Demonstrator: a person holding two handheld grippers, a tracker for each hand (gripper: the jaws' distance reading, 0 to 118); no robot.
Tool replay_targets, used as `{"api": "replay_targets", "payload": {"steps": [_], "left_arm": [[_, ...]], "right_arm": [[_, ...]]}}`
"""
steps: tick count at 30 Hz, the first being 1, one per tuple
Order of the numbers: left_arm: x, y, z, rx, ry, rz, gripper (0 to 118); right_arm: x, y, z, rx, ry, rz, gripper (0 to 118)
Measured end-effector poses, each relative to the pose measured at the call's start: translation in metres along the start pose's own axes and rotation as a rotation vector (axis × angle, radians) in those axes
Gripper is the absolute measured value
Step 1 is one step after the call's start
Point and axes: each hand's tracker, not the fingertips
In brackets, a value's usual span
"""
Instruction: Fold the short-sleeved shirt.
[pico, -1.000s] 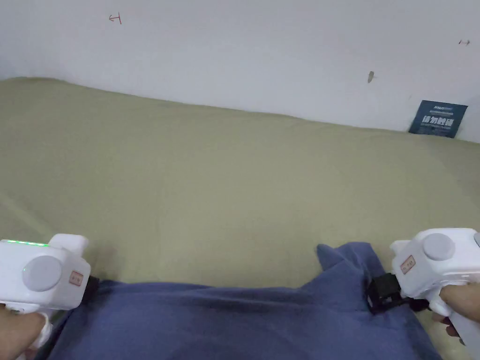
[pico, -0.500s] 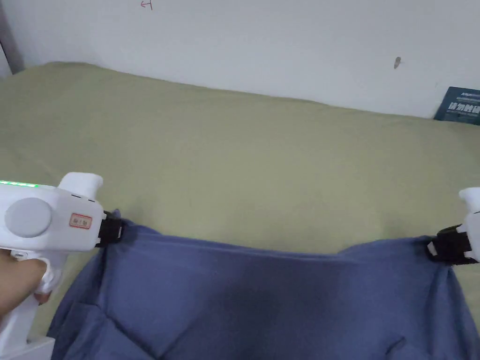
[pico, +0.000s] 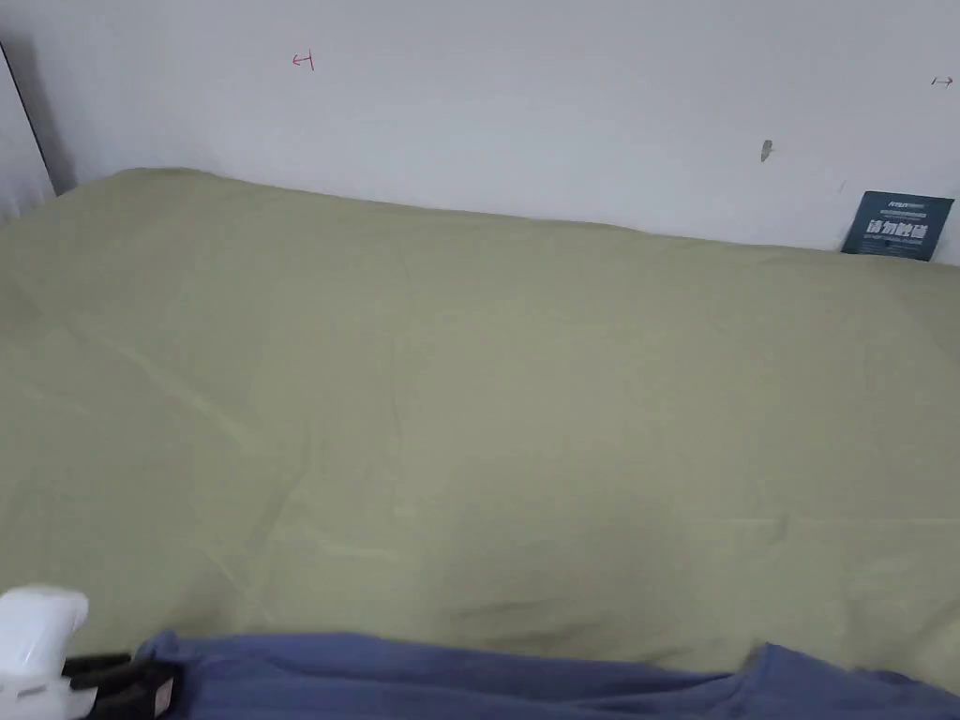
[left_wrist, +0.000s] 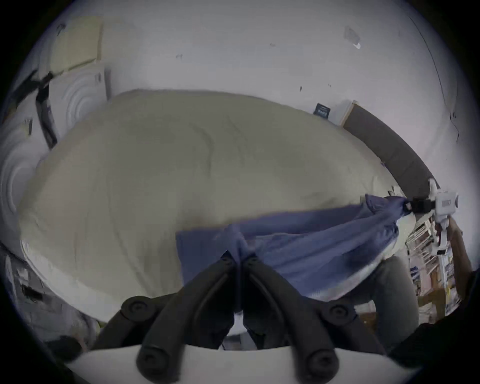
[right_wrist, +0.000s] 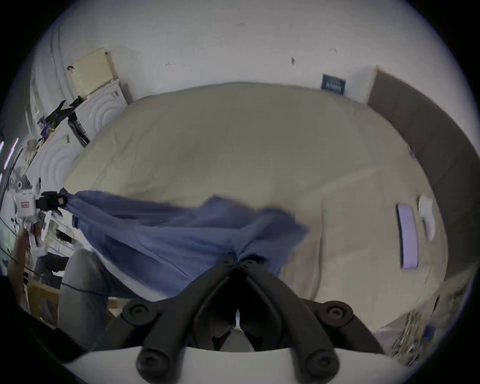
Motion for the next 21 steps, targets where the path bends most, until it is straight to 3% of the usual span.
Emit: {"api": "replay_targets", "payload": {"steps": [4, 7, 8, 10, 11, 12, 13, 14, 15, 18, 21], "left_arm": [[-0.016, -0.036, -0.011, -0.059, 0.002, 0.064, 4], [-0.019, -0.052, -0.024, -0.081, -0.007, 0.072, 5], [-0.019, -0.054, -0.030, -0.097, 0.003, 0.064, 12], [-0.027, -0.061, -0.040, -0.123, 0.074, 0.062, 47], [-0.028, -0.061, -0.042, -0.127, 0.092, 0.088, 78], [-0.031, -0.059, -0.034, -0.098, 0.114, 0.115, 83], [-0.032, -0.057, -0.020, -0.028, 0.056, 0.145, 83], [-0.031, -0.052, -0.005, 0.024, 0.029, 0.176, 83], [-0.028, -0.044, 0.012, 0.070, 0.020, 0.213, 83], [0.003, -0.012, 0.068, 0.243, 0.013, 0.217, 83], [0.053, 0.024, 0.104, 0.401, -0.009, 0.090, 83]], "right_arm": [[0.006, -0.044, -0.018, -0.099, -0.014, -0.064, 0], [0.005, -0.058, -0.029, -0.101, -0.033, -0.065, 0], [0.006, -0.059, -0.032, -0.093, -0.039, -0.074, 0], [0.018, -0.061, -0.037, -0.098, -0.034, -0.104, 0], [0.018, -0.060, -0.034, -0.079, -0.024, -0.126, 3], [0.018, -0.058, -0.029, -0.045, 0.026, -0.152, 15], [0.017, -0.055, -0.021, -0.021, 0.041, -0.166, 39], [0.014, -0.052, -0.009, -0.003, 0.049, -0.177, 77], [0.009, -0.049, 0.004, 0.032, 0.060, -0.178, 93], [-0.016, -0.034, 0.054, 0.220, 0.036, -0.098, 96], [-0.048, -0.011, 0.089, 0.398, -0.039, 0.016, 96]]}}
